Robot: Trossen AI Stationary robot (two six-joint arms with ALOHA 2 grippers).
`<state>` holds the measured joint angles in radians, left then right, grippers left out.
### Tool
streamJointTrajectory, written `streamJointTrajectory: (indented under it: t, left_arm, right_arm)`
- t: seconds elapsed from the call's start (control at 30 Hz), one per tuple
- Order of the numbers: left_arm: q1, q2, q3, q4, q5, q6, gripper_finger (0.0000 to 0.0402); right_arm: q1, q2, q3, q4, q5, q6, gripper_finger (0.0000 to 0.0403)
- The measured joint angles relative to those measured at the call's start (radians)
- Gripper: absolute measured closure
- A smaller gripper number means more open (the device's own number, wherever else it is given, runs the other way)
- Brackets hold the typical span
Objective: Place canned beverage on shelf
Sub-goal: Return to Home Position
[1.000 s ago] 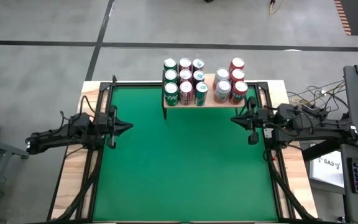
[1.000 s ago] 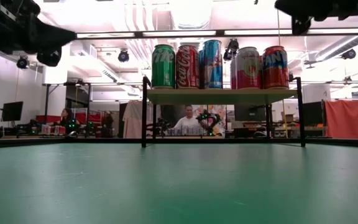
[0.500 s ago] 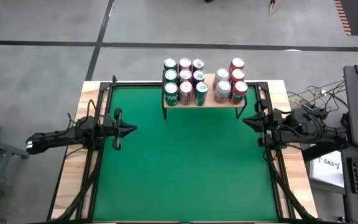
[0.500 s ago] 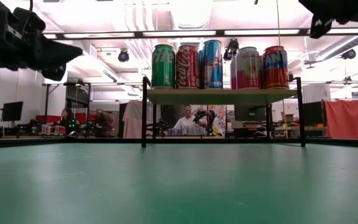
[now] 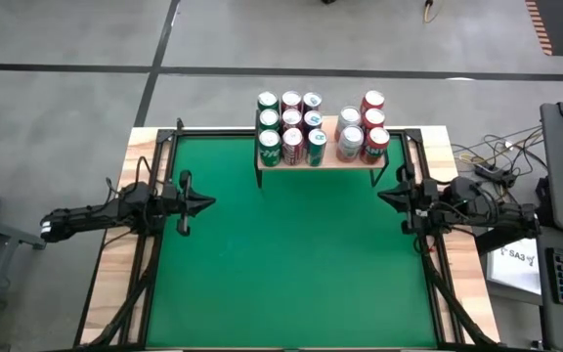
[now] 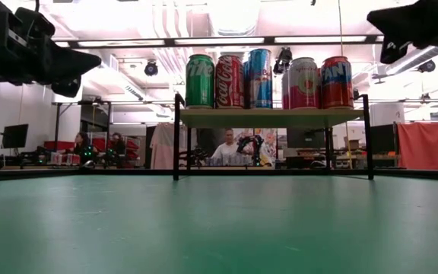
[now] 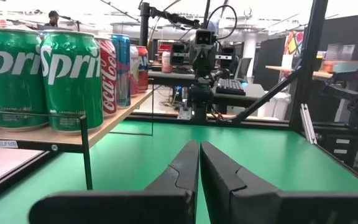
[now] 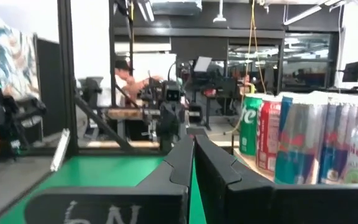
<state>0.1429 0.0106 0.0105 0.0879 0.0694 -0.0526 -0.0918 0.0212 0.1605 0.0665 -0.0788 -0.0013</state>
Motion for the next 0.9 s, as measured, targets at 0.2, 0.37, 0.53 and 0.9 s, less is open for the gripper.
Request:
streamJointTrajectory:
  t: [0.2,0.37,0.53,0.9]
  left_arm:
    - [0.001,0.005,0.000,-0.022,0.001,0.002,0.0402]
    - [0.001,0.008,0.000,-0.048,0.001,0.002,0.0402]
    - [0.001,0.009,0.000,-0.045,0.001,0.013,0.0402]
    - [0.001,0.010,-0.001,-0.036,-0.043,0.007,0.0402]
  right_arm:
    - [0.000,-0.007,-0.052,0.014,-0.001,-0.029,0.0394]
    - [0.000,-0.007,-0.109,0.024,0.000,-0.031,0.0394]
    - [0.000,-0.005,-0.148,-0.032,0.009,-0.060,0.0394]
    - [0.000,0.013,-0.148,-0.031,0.202,-0.115,0.0394]
